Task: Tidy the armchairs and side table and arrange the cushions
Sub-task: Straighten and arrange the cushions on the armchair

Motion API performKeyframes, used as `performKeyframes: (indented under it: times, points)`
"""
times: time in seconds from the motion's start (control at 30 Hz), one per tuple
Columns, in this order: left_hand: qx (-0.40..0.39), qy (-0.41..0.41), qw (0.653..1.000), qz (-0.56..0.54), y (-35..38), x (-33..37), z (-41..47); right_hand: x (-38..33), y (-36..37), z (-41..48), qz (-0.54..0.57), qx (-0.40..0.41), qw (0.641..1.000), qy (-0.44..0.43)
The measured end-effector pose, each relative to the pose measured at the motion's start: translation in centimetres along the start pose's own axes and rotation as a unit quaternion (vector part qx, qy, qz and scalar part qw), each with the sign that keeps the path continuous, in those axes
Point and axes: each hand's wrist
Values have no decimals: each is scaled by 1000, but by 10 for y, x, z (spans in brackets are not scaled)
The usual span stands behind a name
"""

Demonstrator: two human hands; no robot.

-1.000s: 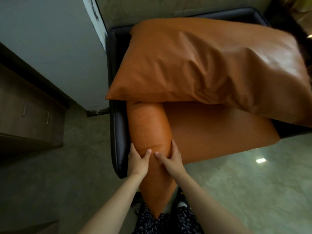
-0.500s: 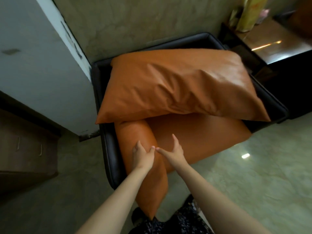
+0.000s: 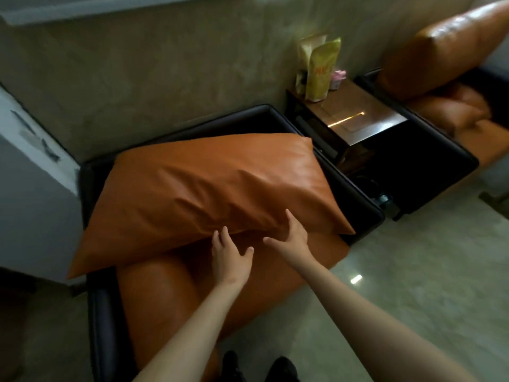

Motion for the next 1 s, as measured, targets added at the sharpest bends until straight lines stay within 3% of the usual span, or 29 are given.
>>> performKeyframes:
  times: [0.17, 0.27, 0.37, 0.5, 1.0]
  points:
    - [62, 166, 979, 98, 20, 41, 17, 9, -38, 24, -55, 29, 998, -7]
    - [30, 211, 962, 170, 28, 48, 37, 10, -50, 42, -96, 27, 995, -11]
    - [-32, 214, 951, 219, 36, 46, 52, 13, -56, 57, -91, -12, 996, 10]
    - [-79, 187, 959, 200, 41, 44, 79, 19, -59, 79, -92, -59, 994, 24]
    - [-139, 175, 947, 232, 28, 93, 211, -65, -71, 194, -155, -28, 987, -30]
Point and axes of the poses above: each hand's wrist, its own z-axis towards the middle knuckle, its own y-axis out of the palm, x = y × z, and after that the axes turned 8 degrees about y, right-handed
